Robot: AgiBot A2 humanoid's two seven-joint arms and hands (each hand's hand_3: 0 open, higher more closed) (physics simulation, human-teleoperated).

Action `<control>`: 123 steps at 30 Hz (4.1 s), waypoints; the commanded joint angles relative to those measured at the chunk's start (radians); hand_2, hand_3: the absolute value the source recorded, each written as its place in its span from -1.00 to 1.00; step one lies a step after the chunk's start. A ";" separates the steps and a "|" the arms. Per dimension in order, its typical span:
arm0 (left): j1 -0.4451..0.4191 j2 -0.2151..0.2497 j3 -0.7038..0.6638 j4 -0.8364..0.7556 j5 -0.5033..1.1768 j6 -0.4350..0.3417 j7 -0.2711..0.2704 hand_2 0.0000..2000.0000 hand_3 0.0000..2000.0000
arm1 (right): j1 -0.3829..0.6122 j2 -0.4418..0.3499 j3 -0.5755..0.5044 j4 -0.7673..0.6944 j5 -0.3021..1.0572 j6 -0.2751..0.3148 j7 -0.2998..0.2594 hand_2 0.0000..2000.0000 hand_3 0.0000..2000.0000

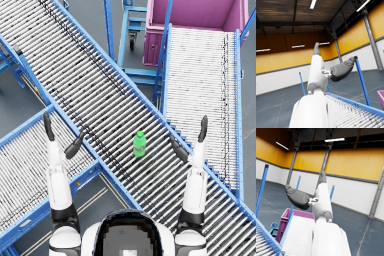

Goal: Pick up the oil and place it on the left assembly line, put the cola on the right, and keep Sprite still

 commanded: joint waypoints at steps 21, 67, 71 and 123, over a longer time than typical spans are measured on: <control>-0.028 -0.026 0.051 0.008 -0.116 0.016 0.016 -1.00 -1.00 | -0.006 0.027 0.050 -0.004 -0.116 0.016 -0.016 -1.00 -1.00; -0.150 -0.171 0.333 0.063 -0.736 0.101 0.101 -1.00 -1.00 | -0.041 0.181 0.329 -0.040 -0.737 0.100 -0.101 -1.00 -1.00; -0.150 -0.171 0.333 0.063 -0.736 0.101 0.101 -1.00 -1.00 | -0.041 0.181 0.329 -0.040 -0.737 0.100 -0.101 -1.00 -1.00; -0.150 -0.171 0.333 0.063 -0.736 0.101 0.101 -1.00 -1.00 | -0.041 0.181 0.329 -0.040 -0.737 0.100 -0.101 -1.00 -1.00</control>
